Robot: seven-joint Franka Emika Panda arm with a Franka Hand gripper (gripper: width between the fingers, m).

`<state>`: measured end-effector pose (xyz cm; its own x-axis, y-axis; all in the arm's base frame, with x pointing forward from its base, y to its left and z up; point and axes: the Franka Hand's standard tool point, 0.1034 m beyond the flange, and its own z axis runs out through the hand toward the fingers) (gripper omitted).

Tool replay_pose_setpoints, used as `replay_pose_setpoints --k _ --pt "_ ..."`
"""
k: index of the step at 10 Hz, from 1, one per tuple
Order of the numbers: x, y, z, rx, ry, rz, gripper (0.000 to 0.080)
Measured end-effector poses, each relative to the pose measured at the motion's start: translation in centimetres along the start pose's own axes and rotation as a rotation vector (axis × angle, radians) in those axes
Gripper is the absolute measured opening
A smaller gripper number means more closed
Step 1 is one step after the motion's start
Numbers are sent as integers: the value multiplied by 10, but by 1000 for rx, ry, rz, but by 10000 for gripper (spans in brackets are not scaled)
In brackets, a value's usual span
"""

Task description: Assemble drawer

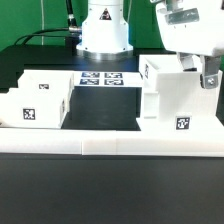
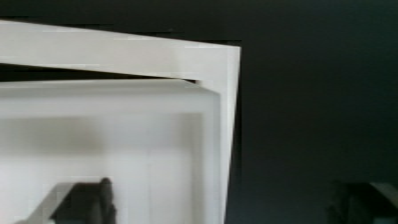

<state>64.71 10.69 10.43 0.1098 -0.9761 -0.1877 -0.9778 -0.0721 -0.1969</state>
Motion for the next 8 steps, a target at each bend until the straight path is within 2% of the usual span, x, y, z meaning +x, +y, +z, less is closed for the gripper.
replay_pose_setpoints --k 1,3,4,5,6,7,8 --pt "0 0 0 0 0 -2 636" --pt "-1 1 -1 -7 -4 -38 645" --pt "-5 8 -12 -48 -27 -146 649" --pt "-8 14 -25 -77 -49 -232 649" --pt "-8 18 -31 -87 -59 -286 649" --pt "-7 21 -38 -86 -65 -375 649" --pt "-7 22 -38 -85 -64 -378 649"
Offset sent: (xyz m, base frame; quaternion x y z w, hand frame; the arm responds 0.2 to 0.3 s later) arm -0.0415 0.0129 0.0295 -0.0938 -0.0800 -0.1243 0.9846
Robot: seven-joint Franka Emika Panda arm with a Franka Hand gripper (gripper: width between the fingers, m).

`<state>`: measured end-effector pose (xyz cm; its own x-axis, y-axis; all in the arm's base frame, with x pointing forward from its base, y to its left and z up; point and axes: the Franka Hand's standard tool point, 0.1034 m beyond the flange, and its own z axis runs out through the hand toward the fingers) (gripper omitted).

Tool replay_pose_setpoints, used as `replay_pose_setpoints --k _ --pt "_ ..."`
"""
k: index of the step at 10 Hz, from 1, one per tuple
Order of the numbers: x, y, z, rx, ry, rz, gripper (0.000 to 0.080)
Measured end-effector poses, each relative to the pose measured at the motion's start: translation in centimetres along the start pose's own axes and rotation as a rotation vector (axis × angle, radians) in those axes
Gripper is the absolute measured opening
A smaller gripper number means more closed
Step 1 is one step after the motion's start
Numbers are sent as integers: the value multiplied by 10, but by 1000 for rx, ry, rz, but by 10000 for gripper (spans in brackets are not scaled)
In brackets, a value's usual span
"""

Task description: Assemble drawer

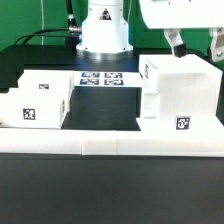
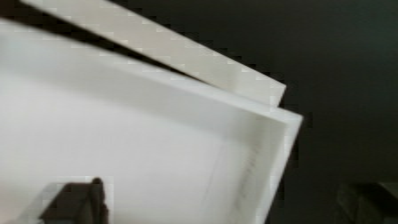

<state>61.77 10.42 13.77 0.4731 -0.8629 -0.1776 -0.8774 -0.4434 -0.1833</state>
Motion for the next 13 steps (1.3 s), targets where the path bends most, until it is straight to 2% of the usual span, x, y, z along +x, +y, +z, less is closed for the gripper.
replay_pose_setpoints --k 3,4,5,6,11,12,13 --pt "1 1 2 -5 0 -167 649" --pt "2 9 2 -34 -14 -287 649" --pt "8 18 -4 -73 -16 -392 649" --pt "16 22 -10 -99 6 -527 649" --pt "24 28 -11 -114 -13 -922 649" --pt "35 41 -12 -154 -33 -996 649" --pt "50 56 -14 -172 -31 -975 649"
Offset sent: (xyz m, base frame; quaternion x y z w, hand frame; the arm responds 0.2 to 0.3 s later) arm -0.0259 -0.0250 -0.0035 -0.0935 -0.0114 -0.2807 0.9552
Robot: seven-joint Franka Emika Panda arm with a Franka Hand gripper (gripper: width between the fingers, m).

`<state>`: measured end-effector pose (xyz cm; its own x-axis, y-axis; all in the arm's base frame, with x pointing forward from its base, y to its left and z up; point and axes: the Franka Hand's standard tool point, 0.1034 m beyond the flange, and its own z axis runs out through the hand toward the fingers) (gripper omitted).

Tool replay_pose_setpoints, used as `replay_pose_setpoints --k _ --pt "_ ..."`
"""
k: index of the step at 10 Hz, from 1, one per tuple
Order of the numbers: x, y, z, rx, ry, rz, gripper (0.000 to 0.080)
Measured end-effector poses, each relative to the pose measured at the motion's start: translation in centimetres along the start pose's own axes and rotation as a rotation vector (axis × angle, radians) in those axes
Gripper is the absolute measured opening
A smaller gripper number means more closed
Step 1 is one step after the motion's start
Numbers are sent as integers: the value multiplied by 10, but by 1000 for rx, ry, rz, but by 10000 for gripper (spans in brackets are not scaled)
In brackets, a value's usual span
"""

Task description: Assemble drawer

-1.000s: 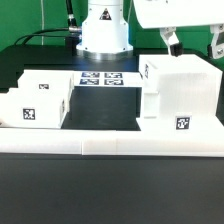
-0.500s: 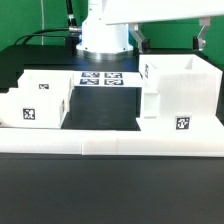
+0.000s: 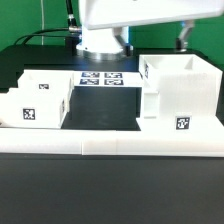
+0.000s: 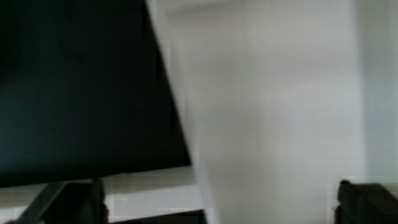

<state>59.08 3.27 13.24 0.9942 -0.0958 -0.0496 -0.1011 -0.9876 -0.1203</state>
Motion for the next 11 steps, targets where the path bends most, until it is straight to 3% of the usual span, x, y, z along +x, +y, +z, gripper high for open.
replay_pose_setpoints --k 2,3,4,9,11 --pt "-13 38 5 -25 9 20 649" --pt "-19 65 9 -37 17 8 649" --pt "-21 78 13 -47 26 -21 649" --pt "-20 78 16 -50 29 -44 649" --pt "-30 103 27 -51 32 -92 649"
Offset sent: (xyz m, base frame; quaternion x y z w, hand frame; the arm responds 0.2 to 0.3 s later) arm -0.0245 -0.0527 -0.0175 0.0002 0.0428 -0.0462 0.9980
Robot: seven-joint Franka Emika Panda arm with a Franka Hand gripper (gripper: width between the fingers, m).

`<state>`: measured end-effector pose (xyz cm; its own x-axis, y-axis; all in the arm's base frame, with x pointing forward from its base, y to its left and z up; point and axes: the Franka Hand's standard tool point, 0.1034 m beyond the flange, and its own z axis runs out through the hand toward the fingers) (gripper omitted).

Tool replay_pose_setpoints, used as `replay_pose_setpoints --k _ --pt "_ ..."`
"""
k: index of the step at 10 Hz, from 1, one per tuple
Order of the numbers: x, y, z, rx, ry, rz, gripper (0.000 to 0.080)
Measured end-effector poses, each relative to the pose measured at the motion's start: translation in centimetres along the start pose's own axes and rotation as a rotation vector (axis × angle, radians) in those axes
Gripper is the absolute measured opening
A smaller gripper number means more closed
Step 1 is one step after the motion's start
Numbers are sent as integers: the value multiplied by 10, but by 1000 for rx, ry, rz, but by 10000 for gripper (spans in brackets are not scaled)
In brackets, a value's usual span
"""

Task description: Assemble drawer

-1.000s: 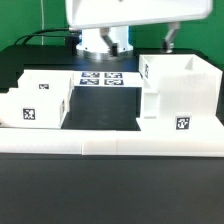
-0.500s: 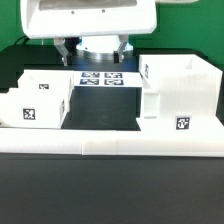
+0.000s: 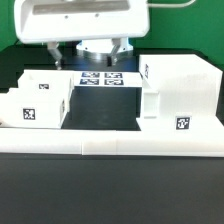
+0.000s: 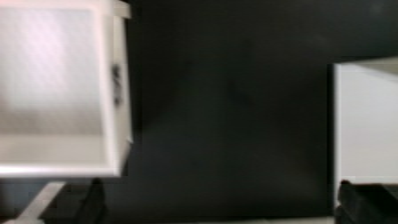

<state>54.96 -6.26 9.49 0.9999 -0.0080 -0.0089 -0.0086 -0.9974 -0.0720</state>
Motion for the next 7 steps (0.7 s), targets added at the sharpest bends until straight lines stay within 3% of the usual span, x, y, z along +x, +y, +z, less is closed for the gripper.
replay_pose_setpoints --k 4,7 --pt "-23 34 39 -33 27 -2 649" --pt "-30 38 62 -49 15 -1 649"
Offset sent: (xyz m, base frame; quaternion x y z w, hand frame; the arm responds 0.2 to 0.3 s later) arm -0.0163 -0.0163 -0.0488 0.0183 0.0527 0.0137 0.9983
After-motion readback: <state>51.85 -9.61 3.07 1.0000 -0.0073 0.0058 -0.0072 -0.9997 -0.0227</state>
